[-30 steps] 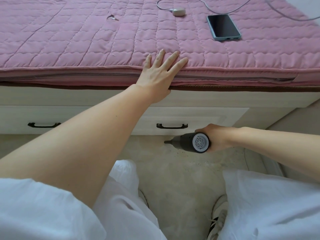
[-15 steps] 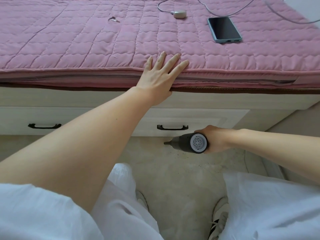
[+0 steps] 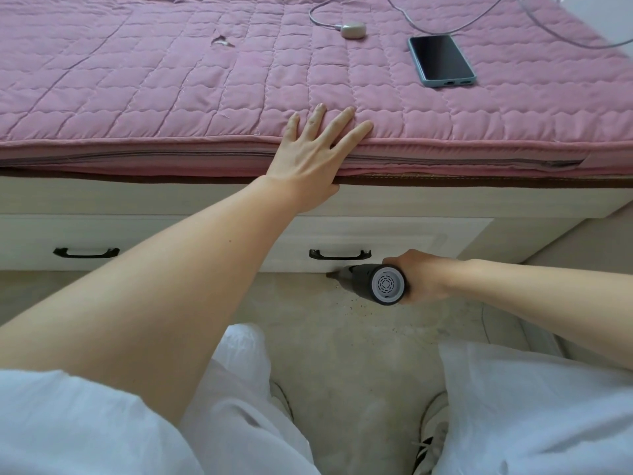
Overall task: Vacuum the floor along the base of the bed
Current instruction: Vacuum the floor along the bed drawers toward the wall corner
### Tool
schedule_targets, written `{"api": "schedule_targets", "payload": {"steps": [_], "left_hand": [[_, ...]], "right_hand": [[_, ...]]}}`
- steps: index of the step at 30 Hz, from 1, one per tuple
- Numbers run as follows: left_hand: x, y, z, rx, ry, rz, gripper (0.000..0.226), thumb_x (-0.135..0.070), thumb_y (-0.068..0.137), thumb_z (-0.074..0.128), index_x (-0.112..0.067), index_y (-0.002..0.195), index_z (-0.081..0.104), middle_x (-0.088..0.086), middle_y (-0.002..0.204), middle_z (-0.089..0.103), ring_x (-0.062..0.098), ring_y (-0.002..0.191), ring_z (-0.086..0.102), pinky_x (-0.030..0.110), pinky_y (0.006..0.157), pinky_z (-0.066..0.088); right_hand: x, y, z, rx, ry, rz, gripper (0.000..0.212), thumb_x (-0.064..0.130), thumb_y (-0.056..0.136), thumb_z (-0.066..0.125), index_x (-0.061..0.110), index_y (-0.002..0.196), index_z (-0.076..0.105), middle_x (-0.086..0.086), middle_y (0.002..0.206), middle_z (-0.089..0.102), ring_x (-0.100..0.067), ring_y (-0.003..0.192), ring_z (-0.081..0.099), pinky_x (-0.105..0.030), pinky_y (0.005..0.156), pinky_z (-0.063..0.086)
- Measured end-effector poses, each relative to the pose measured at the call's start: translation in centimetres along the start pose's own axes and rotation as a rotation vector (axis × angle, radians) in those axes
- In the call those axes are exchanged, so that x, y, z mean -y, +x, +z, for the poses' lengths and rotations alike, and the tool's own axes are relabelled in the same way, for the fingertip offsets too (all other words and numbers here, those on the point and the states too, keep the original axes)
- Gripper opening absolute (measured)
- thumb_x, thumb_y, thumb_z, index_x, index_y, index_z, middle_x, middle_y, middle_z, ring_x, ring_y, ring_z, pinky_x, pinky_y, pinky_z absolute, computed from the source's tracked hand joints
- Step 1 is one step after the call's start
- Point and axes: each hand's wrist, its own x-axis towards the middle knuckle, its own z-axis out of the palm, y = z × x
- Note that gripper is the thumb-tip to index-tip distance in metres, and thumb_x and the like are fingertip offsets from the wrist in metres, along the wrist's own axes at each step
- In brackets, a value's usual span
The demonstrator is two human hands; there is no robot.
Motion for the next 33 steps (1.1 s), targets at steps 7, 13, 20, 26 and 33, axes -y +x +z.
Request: {"api": "schedule_targets", "payload": {"steps": [7, 13, 20, 26, 33], "left_hand": [[-0.1, 0.3, 0.0, 0.010, -0.004, -0.015, 0.097, -0.031, 0.086, 0.067, -0.033, 0.155, -0.001, 0.003, 0.164, 0.001, 0.039, 0.149, 0.003, 0.060, 0.117, 0.009], [-0.3, 0.5, 0.0, 0.019, -0.010, -0.015, 0.099, -0.031, 0.085, 0.069, -0.034, 0.154, -0.001, 0.003, 0.163, 0.000, 0.041, 0.148, 0.002, 0.061, 0.117, 0.008], [-0.8, 0.9, 0.0, 0.020, -0.008, -0.011, 0.100, -0.034, 0.085, 0.070, -0.034, 0.154, -0.002, 0.003, 0.164, 0.000, 0.042, 0.148, 0.002, 0.064, 0.116, 0.010], [-0.8, 0.9, 0.1, 0.019, -0.005, -0.010, 0.100, -0.035, 0.085, 0.069, -0.034, 0.154, -0.002, 0.003, 0.164, 0.000, 0.041, 0.148, 0.001, 0.063, 0.116, 0.010], [-0.8, 0.9, 0.0, 0.017, -0.005, -0.013, 0.100, -0.037, 0.084, 0.070, -0.034, 0.154, -0.002, 0.002, 0.164, 0.000, 0.041, 0.149, 0.001, 0.063, 0.116, 0.009]], "right_hand": [[-1.0, -1.0, -0.1, -0.003, 0.026, 0.033, 0.039, 0.028, 0.075, 0.072, 0.025, 0.109, 0.055, 0.003, 0.103, 0.064, -0.018, 0.093, 0.062, -0.031, 0.080, 0.054], [-1.3, -2.1, -0.5, 0.029, 0.023, 0.035, 0.039, 0.027, 0.074, 0.072, 0.029, 0.110, 0.055, 0.007, 0.102, 0.064, -0.014, 0.092, 0.061, -0.030, 0.081, 0.054], [-1.7, -2.4, -0.6, -0.016, 0.067, 0.033, 0.042, 0.023, 0.073, 0.070, 0.027, 0.112, 0.058, 0.006, 0.102, 0.067, -0.014, 0.092, 0.063, -0.030, 0.082, 0.055], [-1.6, -1.5, -0.1, -0.015, 0.063, -0.007, 0.034, 0.025, 0.073, 0.070, 0.033, 0.100, 0.051, 0.007, 0.097, 0.063, -0.016, 0.090, 0.062, -0.030, 0.078, 0.054], [-1.2, -1.9, -0.7, 0.016, 0.068, 0.014, 0.041, 0.025, 0.070, 0.073, 0.028, 0.108, 0.058, 0.007, 0.100, 0.066, -0.014, 0.090, 0.063, -0.032, 0.080, 0.056]]}}
